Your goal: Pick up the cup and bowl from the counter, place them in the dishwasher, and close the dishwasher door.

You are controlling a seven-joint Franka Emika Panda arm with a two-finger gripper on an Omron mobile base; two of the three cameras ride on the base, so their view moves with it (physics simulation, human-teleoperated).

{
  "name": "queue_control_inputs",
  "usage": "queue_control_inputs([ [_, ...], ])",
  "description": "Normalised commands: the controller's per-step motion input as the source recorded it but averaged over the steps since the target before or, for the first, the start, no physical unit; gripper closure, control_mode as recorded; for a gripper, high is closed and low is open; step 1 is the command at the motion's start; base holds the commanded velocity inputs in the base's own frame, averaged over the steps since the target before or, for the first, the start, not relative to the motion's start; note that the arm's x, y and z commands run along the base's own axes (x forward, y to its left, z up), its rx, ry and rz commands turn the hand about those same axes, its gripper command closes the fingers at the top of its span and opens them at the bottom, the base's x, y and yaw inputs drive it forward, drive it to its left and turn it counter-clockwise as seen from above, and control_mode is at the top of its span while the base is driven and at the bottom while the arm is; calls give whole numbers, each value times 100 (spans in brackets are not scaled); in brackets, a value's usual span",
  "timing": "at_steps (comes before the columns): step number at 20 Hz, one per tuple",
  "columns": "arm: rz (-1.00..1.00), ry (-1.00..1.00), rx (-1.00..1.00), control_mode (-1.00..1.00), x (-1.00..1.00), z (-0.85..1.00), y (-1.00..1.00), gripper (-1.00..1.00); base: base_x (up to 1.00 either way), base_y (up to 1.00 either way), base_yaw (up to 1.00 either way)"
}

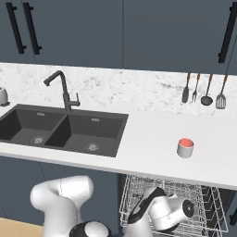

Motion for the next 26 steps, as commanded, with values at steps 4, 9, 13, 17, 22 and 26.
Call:
queue_control_inputs([
  [4, 0, 5, 0, -100, 14, -24, 0, 100, 0, 0, 0],
  [9, 0, 8, 0, -100, 17, -34, 0, 100, 0, 0, 0],
  [13, 0, 13, 0, -100, 5, -44, 0, 100, 0, 0, 0],
  [17, 0, 15, 0, -100, 0, -41, -1, 100, 0, 0, 0],
  [22, 0, 11, 2, -100, -13, -15, -13, -100, 0, 0, 0],
  [26, -1, -11, 4, -100, -69, 21, -21, -100, 0, 0, 0],
])
